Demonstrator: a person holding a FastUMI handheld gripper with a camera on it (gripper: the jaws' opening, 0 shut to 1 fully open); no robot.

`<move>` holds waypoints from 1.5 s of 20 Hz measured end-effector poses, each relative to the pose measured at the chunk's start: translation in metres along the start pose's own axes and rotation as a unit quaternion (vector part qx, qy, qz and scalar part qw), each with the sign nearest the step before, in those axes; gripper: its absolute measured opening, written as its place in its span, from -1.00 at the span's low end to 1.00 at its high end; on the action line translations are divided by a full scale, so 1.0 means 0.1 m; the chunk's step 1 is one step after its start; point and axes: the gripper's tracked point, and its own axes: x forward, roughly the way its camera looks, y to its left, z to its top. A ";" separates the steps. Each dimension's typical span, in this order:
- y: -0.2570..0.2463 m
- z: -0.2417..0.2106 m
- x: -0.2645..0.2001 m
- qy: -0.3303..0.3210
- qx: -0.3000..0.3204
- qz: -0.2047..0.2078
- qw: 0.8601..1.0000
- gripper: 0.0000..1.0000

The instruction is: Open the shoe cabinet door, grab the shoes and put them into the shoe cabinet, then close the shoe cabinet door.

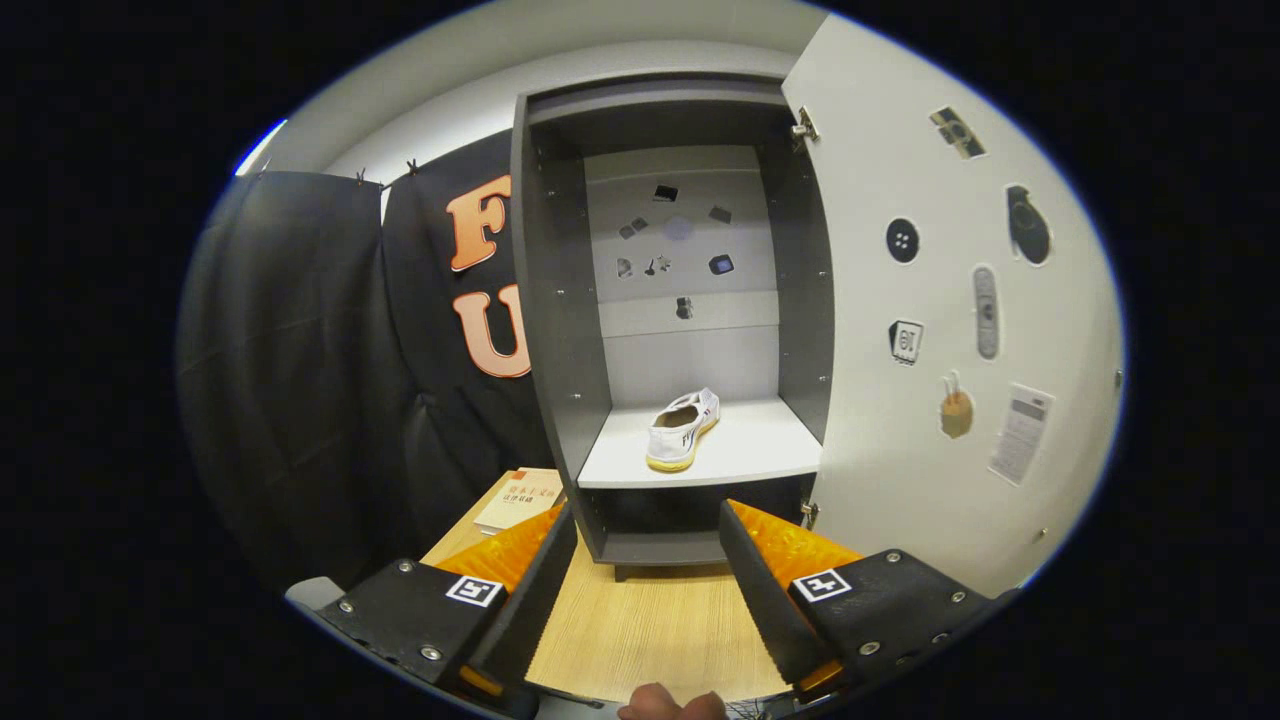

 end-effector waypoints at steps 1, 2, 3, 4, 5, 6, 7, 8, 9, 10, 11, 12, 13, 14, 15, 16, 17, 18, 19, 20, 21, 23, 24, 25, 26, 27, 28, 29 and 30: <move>0.00 0.02 -0.13 -0.006 0.002 0.001 1.000 0.81; 0.01 0.04 -0.24 -0.011 0.004 0.001 1.000 0.81; 0.01 0.04 -0.37 -0.013 0.006 0.004 1.000 0.81; 0.01 0.06 -0.47 -0.017 0.009 0.007 1.000 0.81; 0.01 0.08 -0.58 -0.021 0.012 0.011 1.000 0.81; 0.01 0.10 -0.68 -0.026 0.014 0.015 0.999 0.81; 0.01 0.12 -0.80 -0.030 0.016 0.021 0.999 0.81; -0.02 0.15 -0.91 -0.035 0.016 0.026 0.999 0.81; -0.05 0.18 -1.03 -0.038 0.015 0.033 0.999 0.81; -0.09 0.17 -1.14 -0.037 0.015 0.038 0.998 0.81; -0.15 0.18 -1.26 -0.040 0.016 0.044 0.998 0.81; -0.20 0.21 -1.34 -0.044 0.017 0.048 0.998 0.81; -0.29 0.21 -1.43 -0.046 0.018 0.051 0.998 0.81; -0.37 0.20 -1.50 -0.046 0.019 0.053 0.997 0.81; -0.46 0.20 -1.58 -0.047 0.019 0.055 0.997 0.81; -0.56 0.21 -1.64 -0.051 0.020 0.055 0.997 0.81; -0.69 0.23 -1.70 -0.055 0.020 0.052 0.997 0.81; -0.81 0.23 -1.74 -0.058 0.021 0.047 0.997 0.81; -0.95 0.23 -1.78 -0.062 0.023 0.043 0.997 0.81; -1.08 0.23 -1.81 -0.063 0.028 0.039 0.997 0.81; -1.20 0.23 -1.83 -0.063 0.035 0.037 0.997 0.81; -1.48 0.23 -1.86 -0.064 0.047 0.031 0.996 0.81; -1.63 0.23 -1.85 -0.065 0.051 0.024 0.996 0.81; -1.78 0.23 -1.85 -0.065 0.054 0.018 0.996 0.81; -1.92 0.22 -1.83 -0.064 0.057 0.010 0.996 0.82; -2.06 0.24 -1.83 -0.066 0.060 0.004 0.996 0.84; -2.19 0.27 -1.82 -0.068 0.061 -0.004 0.996 0.84; -2.31 0.28 -1.78 -0.070 0.061 -0.011 0.996 0.86; -2.41 0.30 -1.72 -0.071 0.060 -0.017 0.996 0.86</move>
